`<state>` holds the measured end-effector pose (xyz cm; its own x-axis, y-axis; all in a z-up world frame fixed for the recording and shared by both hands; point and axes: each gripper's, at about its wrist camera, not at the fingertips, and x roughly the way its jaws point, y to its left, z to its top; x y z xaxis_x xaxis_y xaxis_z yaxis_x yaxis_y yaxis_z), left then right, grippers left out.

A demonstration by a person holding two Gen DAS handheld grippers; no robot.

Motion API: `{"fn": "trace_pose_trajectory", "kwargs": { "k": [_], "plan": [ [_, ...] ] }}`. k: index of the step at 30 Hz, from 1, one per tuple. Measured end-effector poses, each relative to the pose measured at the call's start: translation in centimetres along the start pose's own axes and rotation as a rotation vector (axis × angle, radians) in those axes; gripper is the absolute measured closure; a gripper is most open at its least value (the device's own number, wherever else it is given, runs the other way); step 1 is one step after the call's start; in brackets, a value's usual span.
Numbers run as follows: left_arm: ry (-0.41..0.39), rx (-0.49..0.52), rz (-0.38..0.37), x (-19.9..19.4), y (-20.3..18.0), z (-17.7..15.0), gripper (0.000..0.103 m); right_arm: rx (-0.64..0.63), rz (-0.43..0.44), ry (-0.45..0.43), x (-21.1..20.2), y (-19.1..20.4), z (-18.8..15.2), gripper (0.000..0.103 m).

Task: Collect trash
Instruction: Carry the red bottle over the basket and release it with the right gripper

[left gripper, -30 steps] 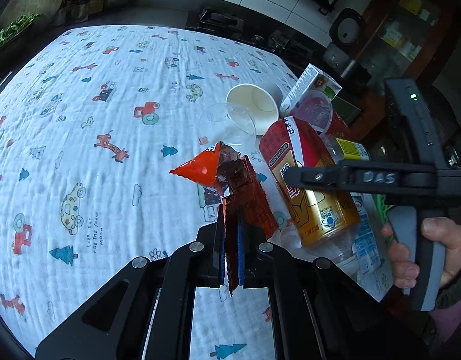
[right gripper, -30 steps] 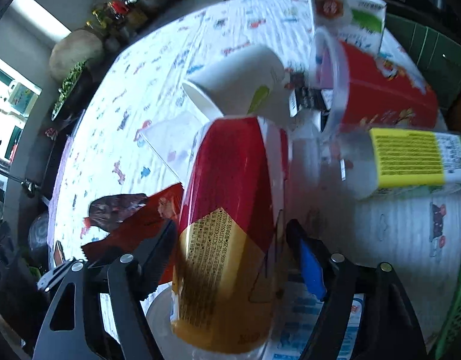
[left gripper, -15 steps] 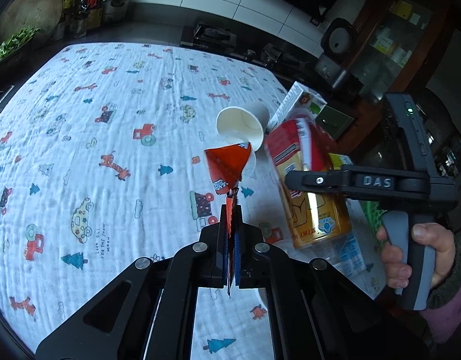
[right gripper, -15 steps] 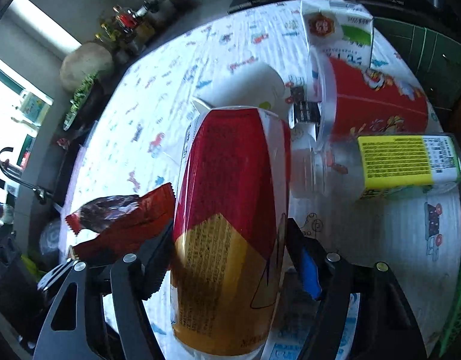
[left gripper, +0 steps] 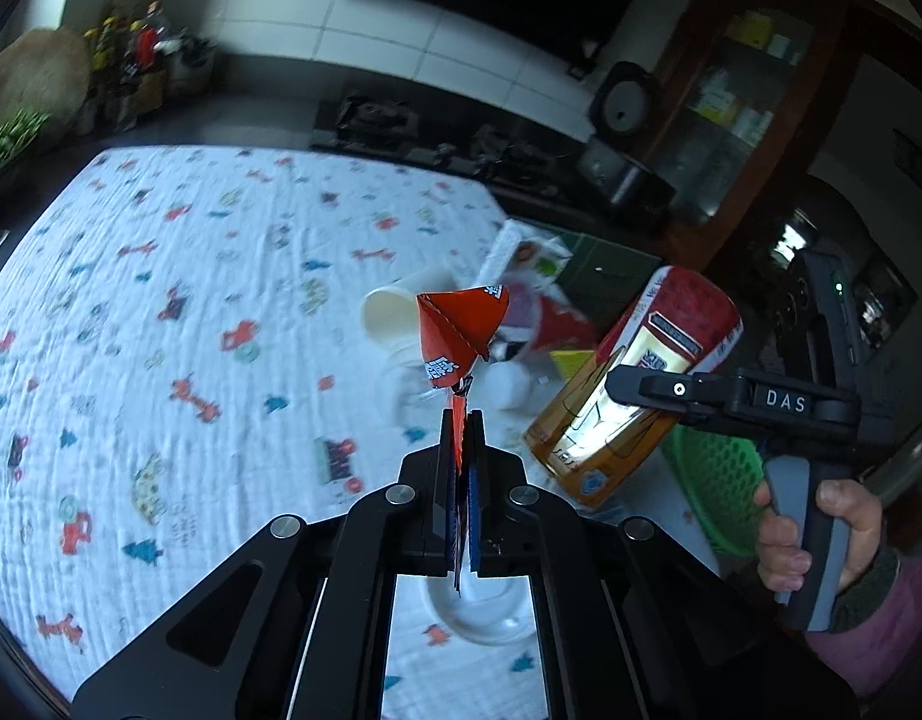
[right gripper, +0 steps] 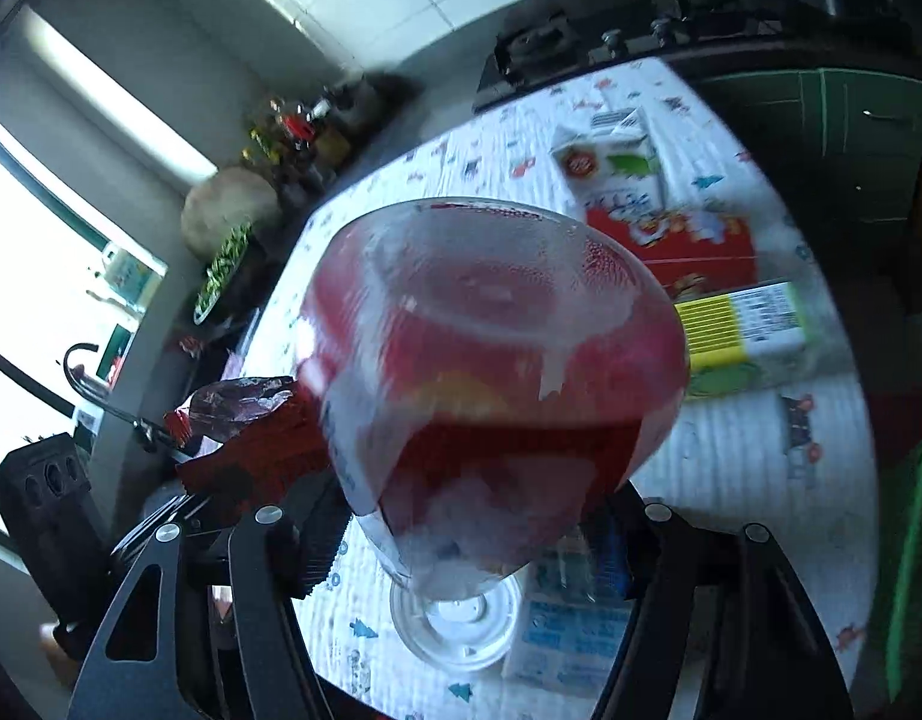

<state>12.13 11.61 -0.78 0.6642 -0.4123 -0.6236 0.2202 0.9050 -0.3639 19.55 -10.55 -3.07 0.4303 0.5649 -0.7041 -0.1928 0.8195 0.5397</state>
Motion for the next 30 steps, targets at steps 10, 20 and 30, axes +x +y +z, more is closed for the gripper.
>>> {"fn": "trace_pose_trajectory", "kwargs": {
  "k": [10,20,30],
  "plan": [
    [-0.009,0.12,-0.119,1.2,-6.7,1.9,0.102,0.047,-0.091,-0.174,-8.8,-4.4,-0.5,0.038],
    [0.047,0.234,-0.267,4.8,-15.0,2.3,0.102,0.178,-0.44,-0.306,-18.5,-15.1,-3.7,0.038],
    [0.12,0.328,-0.355,8.6,-23.0,1.1,0.102,0.254,-0.657,-0.258,-19.8,-23.1,-6.9,0.038]
  ]
}}
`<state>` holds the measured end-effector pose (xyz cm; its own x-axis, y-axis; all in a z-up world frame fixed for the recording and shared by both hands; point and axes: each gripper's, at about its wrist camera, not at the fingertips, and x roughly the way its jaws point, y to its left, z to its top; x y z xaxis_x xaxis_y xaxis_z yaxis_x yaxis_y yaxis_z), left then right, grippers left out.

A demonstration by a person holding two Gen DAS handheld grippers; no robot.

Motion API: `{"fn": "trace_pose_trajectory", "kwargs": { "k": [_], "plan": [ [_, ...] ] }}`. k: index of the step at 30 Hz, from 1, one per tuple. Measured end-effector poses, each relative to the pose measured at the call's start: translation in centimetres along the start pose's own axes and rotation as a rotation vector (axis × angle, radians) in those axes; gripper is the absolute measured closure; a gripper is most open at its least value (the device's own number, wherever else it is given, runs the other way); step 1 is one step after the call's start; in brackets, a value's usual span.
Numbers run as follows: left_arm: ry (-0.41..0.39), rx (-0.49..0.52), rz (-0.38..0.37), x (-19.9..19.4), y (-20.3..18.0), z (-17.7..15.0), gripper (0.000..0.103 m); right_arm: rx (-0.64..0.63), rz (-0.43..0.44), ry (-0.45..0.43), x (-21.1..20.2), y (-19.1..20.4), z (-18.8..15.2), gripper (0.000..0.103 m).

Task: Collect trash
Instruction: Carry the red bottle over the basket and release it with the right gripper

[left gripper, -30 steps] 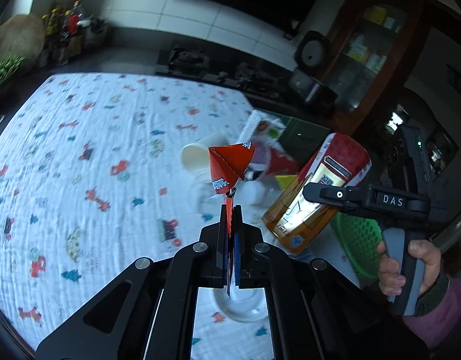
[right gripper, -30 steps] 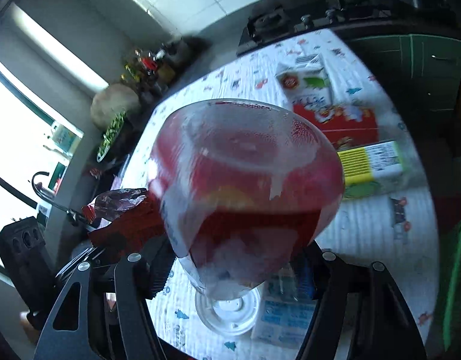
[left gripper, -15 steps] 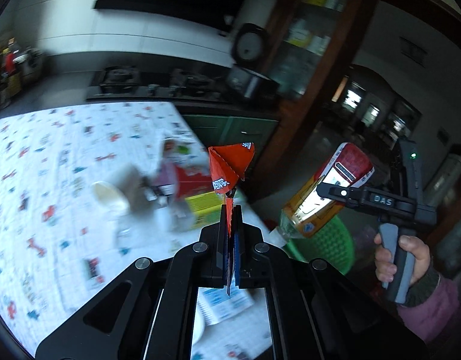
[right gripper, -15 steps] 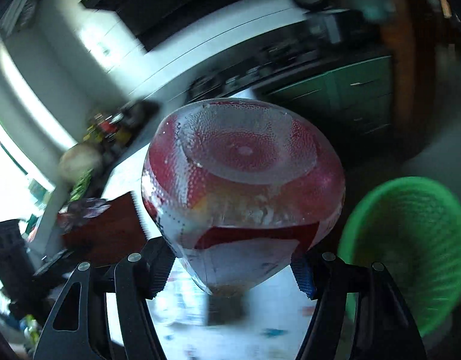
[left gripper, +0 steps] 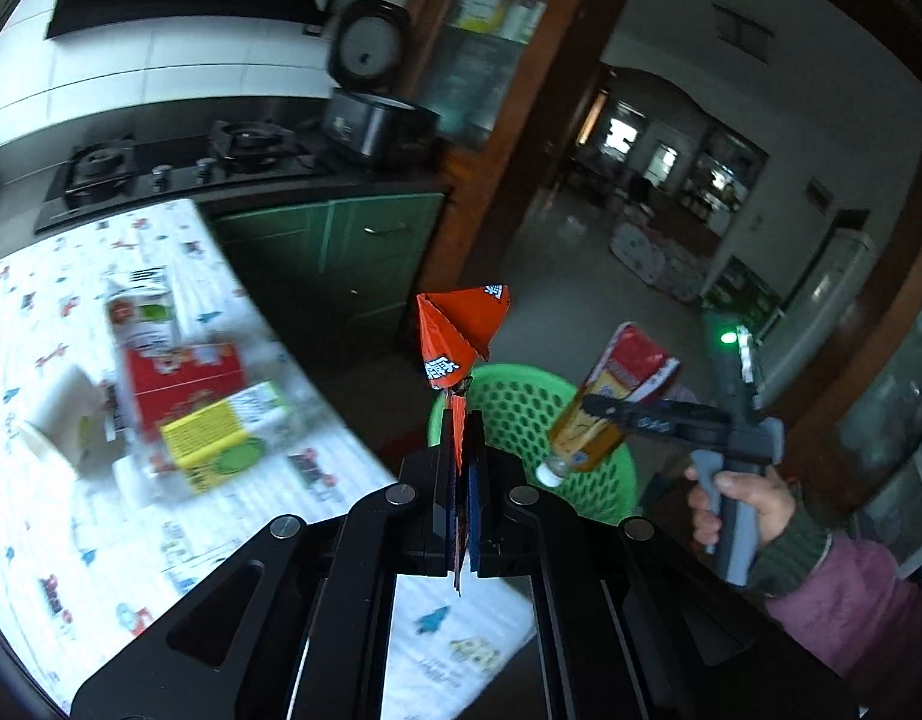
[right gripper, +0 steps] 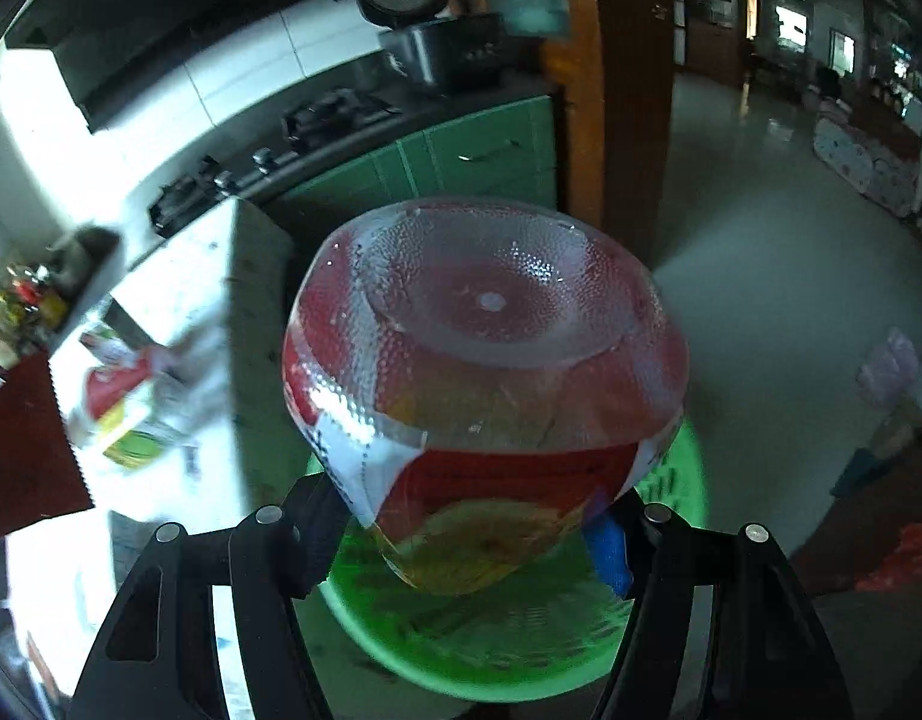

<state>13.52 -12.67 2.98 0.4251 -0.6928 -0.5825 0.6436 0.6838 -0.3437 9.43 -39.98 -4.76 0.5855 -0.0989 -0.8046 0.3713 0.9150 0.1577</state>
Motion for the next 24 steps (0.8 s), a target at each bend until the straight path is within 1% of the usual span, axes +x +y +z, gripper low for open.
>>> {"fn": "trace_pose_trajectory", "kwargs": {
  "k": [4,7,10,12,14,15,18,24],
  "plan": [
    [0.022,0.019,-0.02,1.8,-1.7,0.2,0.102,-0.016,-0.046,0.025,2.6,-1.2,-0.3,0.038],
    [0.039,0.033,-0.02,2.9,-2.5,0.4,0.102,-0.025,-0.071,0.03,3.7,-1.9,-0.5,0.038],
    [0.058,0.036,-0.025,3.8,-2.9,0.4,0.102,-0.014,-0.07,0.043,4.8,-2.8,-0.6,0.037],
    [0.069,0.04,-0.028,4.5,-3.2,0.4,0.102,-0.005,-0.077,0.039,5.2,-3.4,-0.6,0.033],
    [0.085,0.041,-0.039,5.4,-3.5,0.4,0.102,0.008,-0.065,0.028,5.0,-3.8,-0.7,0.026],
    [0.094,0.045,-0.04,5.9,-3.7,0.4,0.102,0.008,-0.067,0.016,4.9,-3.7,-0.6,0.024],
    [0.122,0.049,-0.052,7.3,-4.2,0.2,0.102,-0.003,-0.081,-0.015,3.6,-4.0,-0.7,0.024],
    [0.177,0.061,-0.087,10.4,-5.8,0.0,0.102,0.024,-0.052,-0.066,0.6,-5.0,-1.1,0.024]
  ]
}}
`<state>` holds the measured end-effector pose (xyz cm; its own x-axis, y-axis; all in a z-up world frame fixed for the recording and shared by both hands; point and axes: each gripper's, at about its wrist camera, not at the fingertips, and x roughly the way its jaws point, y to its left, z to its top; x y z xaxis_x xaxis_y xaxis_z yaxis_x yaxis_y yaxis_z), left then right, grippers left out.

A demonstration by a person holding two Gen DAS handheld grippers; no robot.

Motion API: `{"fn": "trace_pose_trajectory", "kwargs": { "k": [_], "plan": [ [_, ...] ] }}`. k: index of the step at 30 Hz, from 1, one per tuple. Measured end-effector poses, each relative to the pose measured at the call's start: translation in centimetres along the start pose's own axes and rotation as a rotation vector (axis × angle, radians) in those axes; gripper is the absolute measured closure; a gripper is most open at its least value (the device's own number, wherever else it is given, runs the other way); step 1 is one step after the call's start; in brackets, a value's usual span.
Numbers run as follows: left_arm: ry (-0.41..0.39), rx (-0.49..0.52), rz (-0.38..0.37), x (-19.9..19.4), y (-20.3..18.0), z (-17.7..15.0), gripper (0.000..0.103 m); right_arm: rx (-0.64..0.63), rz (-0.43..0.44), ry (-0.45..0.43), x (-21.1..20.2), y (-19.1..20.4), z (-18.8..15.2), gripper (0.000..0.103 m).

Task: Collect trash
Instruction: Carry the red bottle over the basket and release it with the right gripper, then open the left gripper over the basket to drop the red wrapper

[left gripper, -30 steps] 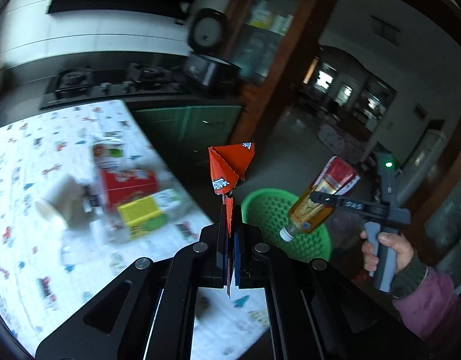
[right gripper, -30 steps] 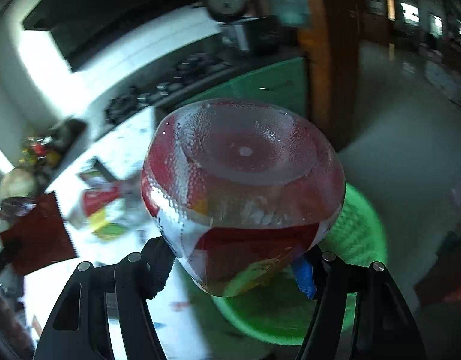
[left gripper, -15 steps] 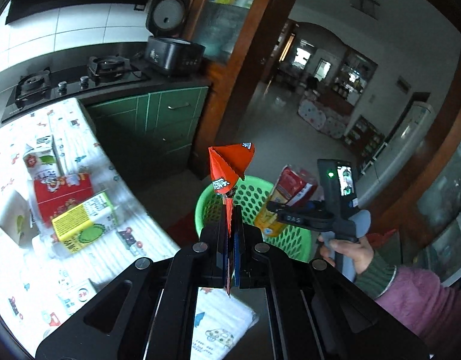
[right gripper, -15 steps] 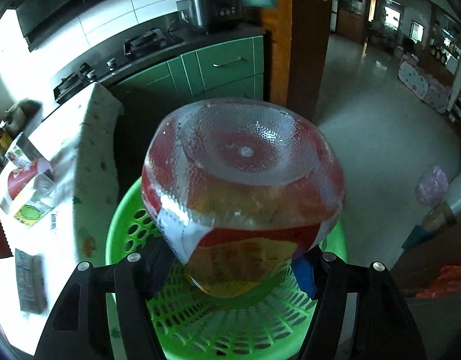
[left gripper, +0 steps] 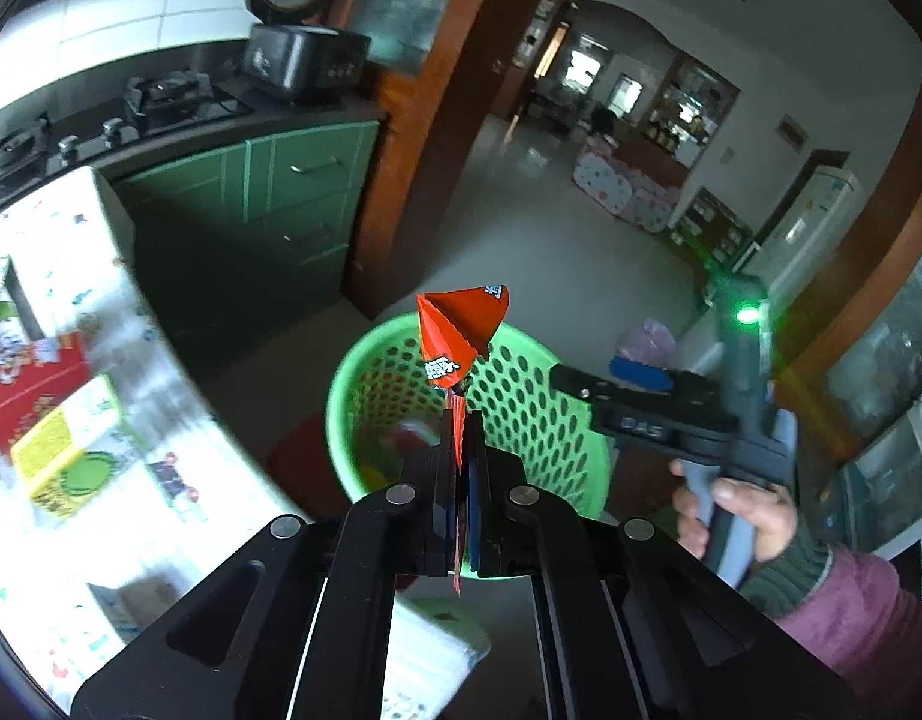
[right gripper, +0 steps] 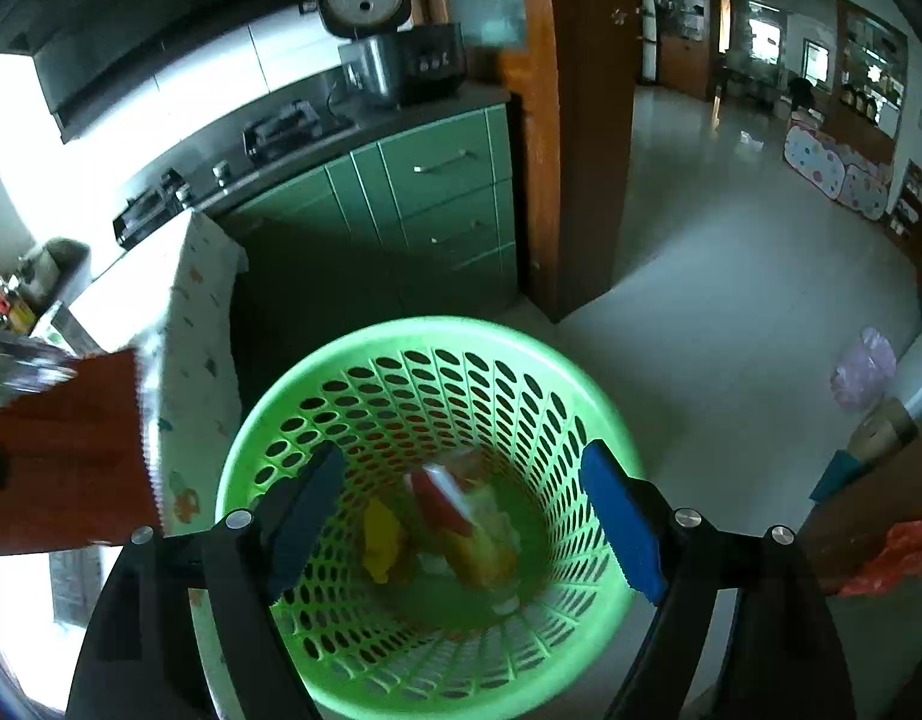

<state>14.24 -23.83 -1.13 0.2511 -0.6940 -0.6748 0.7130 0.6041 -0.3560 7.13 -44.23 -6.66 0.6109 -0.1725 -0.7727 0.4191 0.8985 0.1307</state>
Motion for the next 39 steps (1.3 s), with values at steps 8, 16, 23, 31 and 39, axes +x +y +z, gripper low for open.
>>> {"fn": "trace_pose_trajectory", "kwargs": {
  "k": [8,16,23,31,39],
  "plan": [
    [0.098,-0.002,-0.02,4.0,-1.3,-0.8,0.101,0.048,0.021,-0.052,-3.9,-1.8,-1.0,0.021],
    [0.152,-0.015,-0.009,5.9,-2.0,-1.6,0.077,0.077,0.038,-0.063,-5.5,-2.3,-2.4,0.021],
    [0.136,-0.025,-0.004,4.9,-1.9,-2.5,0.054,0.081,0.062,-0.071,-6.4,-1.8,-3.2,0.021],
    [0.068,-0.042,0.07,0.8,-0.2,-3.2,0.051,0.044,0.119,-0.071,-7.0,0.5,-3.7,0.021],
    [-0.005,-0.097,0.154,-4.4,2.2,-5.0,0.051,-0.014,0.192,-0.044,-6.7,4.2,-4.3,0.021]
  ]
}}
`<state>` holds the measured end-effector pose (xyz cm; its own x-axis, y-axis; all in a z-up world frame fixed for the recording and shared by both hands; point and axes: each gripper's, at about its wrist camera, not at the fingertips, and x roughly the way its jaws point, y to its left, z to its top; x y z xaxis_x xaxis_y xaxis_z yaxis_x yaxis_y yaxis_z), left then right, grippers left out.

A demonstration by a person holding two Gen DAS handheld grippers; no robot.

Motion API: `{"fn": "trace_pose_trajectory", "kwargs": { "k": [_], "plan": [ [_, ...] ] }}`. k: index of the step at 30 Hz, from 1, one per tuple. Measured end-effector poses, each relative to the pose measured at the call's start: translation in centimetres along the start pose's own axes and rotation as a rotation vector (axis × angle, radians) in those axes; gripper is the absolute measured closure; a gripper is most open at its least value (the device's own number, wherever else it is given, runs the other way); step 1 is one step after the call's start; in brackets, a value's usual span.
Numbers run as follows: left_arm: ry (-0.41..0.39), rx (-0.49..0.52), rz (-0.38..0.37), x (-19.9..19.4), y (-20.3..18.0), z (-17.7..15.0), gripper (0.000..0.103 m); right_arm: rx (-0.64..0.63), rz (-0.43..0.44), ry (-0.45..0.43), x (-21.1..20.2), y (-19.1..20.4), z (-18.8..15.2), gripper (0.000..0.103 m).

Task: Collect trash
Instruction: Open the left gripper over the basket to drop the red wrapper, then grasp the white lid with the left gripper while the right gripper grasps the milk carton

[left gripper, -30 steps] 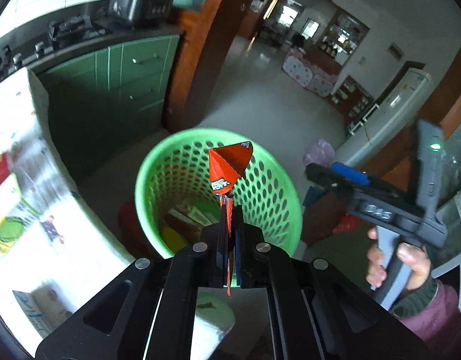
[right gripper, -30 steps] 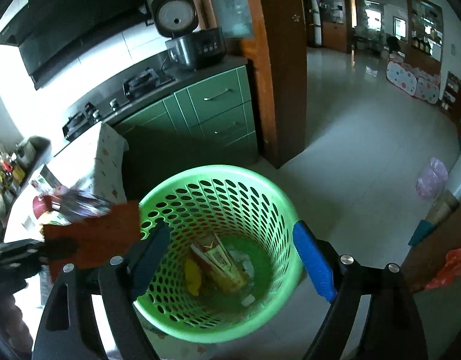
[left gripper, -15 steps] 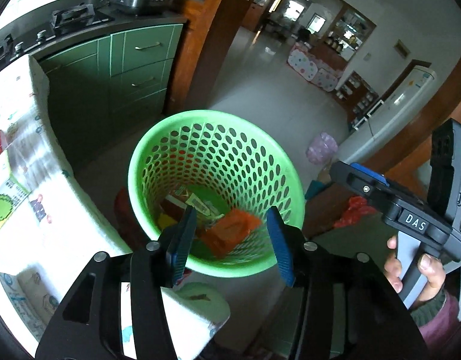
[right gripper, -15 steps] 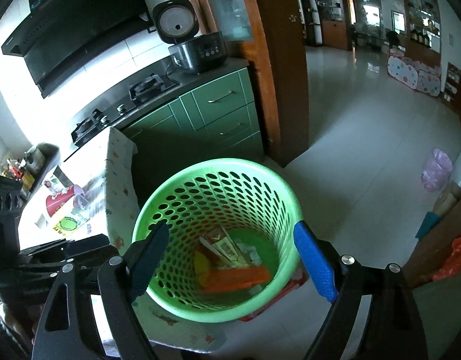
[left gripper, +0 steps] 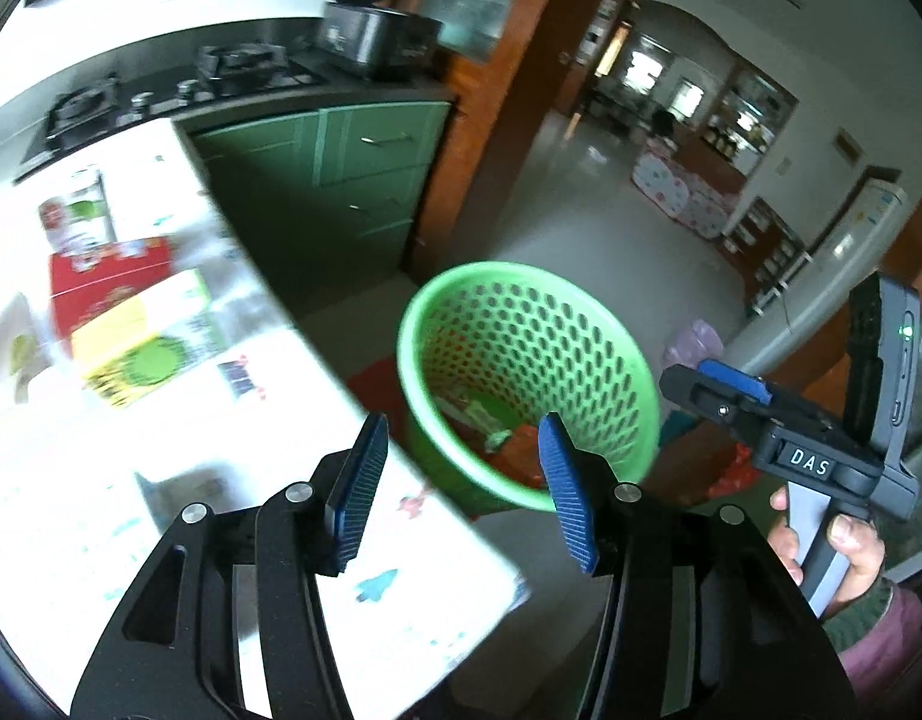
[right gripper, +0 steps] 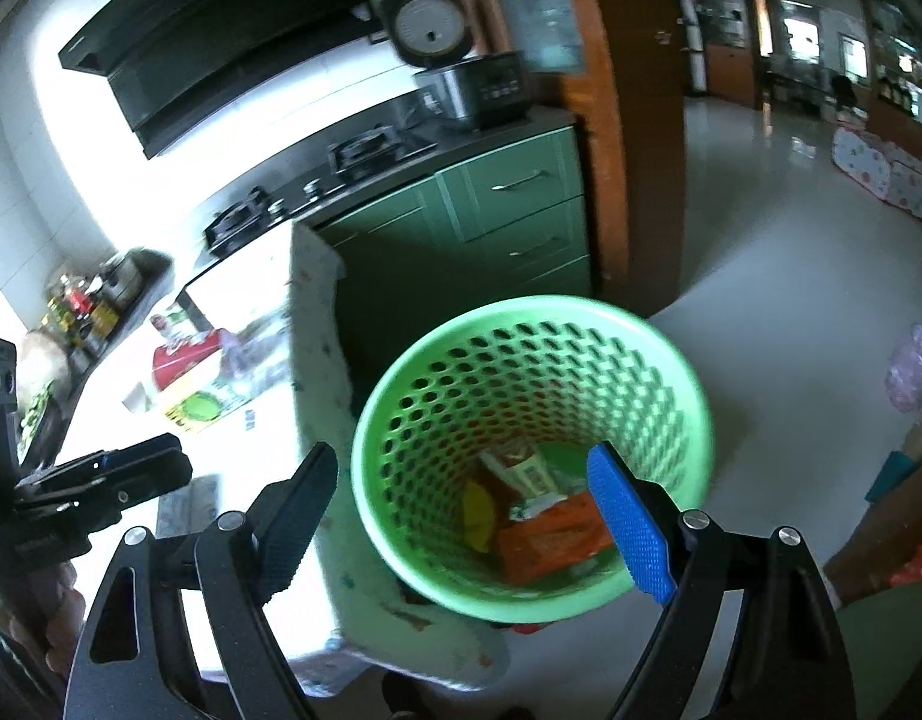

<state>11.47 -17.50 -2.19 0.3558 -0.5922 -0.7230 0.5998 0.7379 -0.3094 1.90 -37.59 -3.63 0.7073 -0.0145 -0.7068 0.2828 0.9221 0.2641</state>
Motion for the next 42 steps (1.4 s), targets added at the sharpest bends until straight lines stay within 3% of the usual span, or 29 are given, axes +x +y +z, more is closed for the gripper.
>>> {"fn": "trace_pose_trajectory", "kwargs": {
  "k": [15,30,35,42],
  "plan": [
    [-0.119,-0.213,0.18,-8.2,10.1,-4.1,0.05,-0.182,0.179,0.099,3.4,10.5,-1.2,0.021],
    [-0.149,-0.432,0.312,-13.0,19.0,-10.2,0.051,-0.369,0.339,0.244,7.8,22.7,-4.1,0.02],
    [-0.153,-0.463,0.32,-13.8,20.5,-11.5,0.052,-0.406,0.339,0.289,9.6,25.6,-5.3,0.02],
    [-0.153,-0.483,0.324,-14.5,21.9,-12.6,0.053,-0.432,0.266,0.328,12.3,28.2,-6.4,0.02]
  ]
}}
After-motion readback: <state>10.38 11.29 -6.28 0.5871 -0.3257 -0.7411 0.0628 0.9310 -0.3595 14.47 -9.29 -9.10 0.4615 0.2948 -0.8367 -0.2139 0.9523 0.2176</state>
